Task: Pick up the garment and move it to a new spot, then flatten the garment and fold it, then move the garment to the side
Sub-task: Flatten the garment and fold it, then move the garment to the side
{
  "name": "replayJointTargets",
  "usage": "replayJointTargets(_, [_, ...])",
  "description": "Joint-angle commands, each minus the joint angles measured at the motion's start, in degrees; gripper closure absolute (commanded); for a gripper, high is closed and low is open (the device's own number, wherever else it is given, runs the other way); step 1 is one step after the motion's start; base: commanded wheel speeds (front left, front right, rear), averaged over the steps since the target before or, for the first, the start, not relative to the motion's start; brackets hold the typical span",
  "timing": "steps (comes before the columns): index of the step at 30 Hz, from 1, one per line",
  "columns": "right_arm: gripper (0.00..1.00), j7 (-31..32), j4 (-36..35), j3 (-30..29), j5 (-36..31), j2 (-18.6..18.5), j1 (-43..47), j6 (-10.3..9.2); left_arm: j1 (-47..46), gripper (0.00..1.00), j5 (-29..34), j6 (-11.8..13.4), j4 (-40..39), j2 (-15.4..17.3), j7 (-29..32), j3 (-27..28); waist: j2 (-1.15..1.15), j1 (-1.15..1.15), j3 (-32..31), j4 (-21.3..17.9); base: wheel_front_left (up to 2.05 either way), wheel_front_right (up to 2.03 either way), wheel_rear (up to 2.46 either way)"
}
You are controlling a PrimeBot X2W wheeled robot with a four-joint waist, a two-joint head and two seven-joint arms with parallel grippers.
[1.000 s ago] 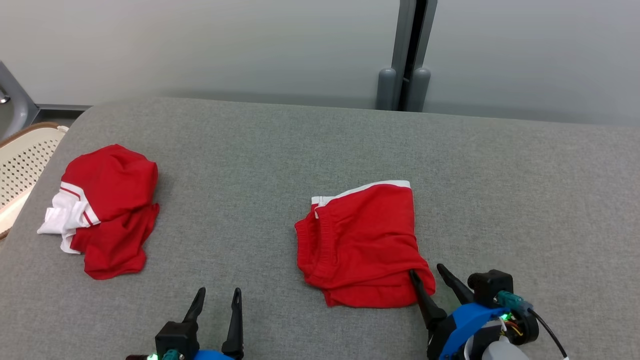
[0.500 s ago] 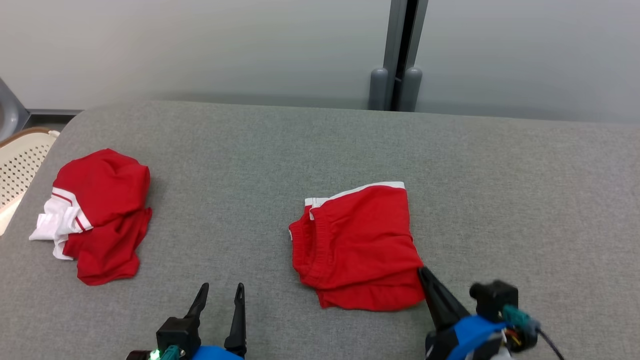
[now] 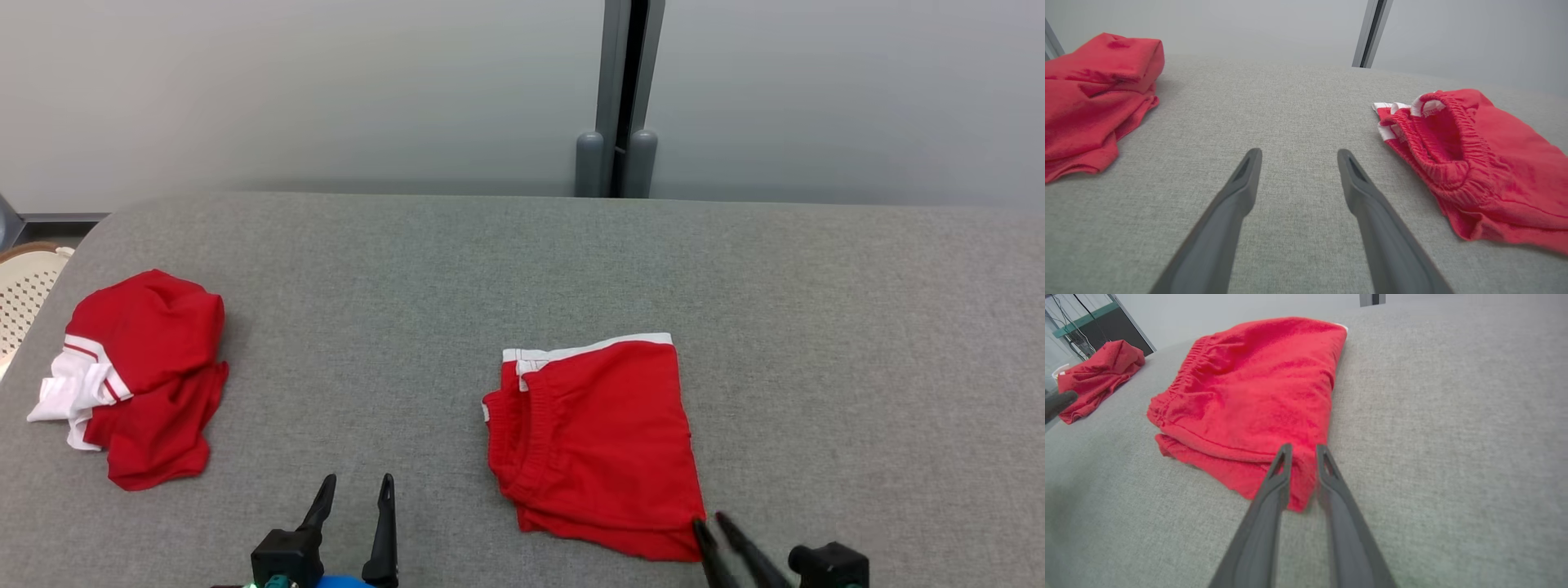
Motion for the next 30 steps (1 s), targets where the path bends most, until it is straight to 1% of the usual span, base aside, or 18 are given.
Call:
replayJointTargets(1, [0.00,-0.2,-1.6,-0.7,0.0,-0.2,0.5,0.01,0.3,0.00,0.5,0.4,-0.1,0.0,-0.1,0.5,0.00,0.00,-0.2,-0.2,0.00,0.00,0.00])
replayJointTargets(5, [0.00,-0.2,-8.3,-4.5,-0.2,-0.2,0.5,0.01,0.2,0.00,1.4,0.8,-0.8,0.0,-0.1,1.3,0.00,0.00,-0.5,-0.7,0.00,0.00,0.00])
replayJointTargets(6, [0.00,-0.2,-8.3,-4.5,-0.2,-0.2,0.5,0.01,0.2,0.00,1.4,0.8,-0.8,0.0,-0.1,1.3,0.00,0.00,-0.5,-0.7,0.00,0.00,0.00])
replayJointTargets(8, [0.00,-0.2,-11.2,-7.6,-1.7,-0.2,0.5,0.01,0.0,0.00,2.6,0.7,-1.3,0.1,-0.2,1.9,0.00,0.00,-0.6,-0.9,0.00,0.00,0.00])
replayJointTargets(10, [0.00,-0.2,-12.3,-10.7,-2.9,-0.2,0.5,0.01,-0.2,0.00,3.7,0.8,-1.7,0.4,-0.1,2.9,0.00,0.00,-0.8,-1.1,0.00,0.00,0.00])
replayJointTargets(14, [0.00,-0.2,-9.1,-14.8,-7.2,-0.1,-0.7,0.01,-0.4,0.00,6.0,0.9,-2.5,0.6,-0.1,3.4,0.00,0.00,-0.9,-1.3,0.00,0.00,0.00])
replayJointTargets(18, [0.00,-0.2,-4.6,-17.1,-7.9,-0.1,-2.8,0.01,0.2,0.00,7.0,0.8,-2.6,0.4,-0.1,3.4,0.00,0.00,-0.9,-1.2,0.00,0.00,0.00])
replayJointTargets(23, [0.00,-0.2,-1.7,-16.6,-8.0,-0.1,-4.8,0.01,0.5,0.00,6.6,0.4,-2.6,0.2,-0.1,3.1,0.00,0.00,-0.8,-0.7,0.00,0.00,0.00])
replayJointTargets(27, [0.00,-0.2,0.8,-13.2,-6.9,-0.1,-7.9,0.01,-0.2,0.00,6.1,0.1,-2.3,0.1,-0.1,2.8,0.00,0.00,0.2,0.0,0.00,0.00,0.00])
replayJointTargets(30, [0.00,-0.2,4.1,-9.6,-6.2,-0.1,-11.8,0.01,-0.9,0.00,6.0,-0.3,-2.0,0.0,-0.1,2.5,0.00,0.00,1.3,0.7,0.00,0.00,0.00])
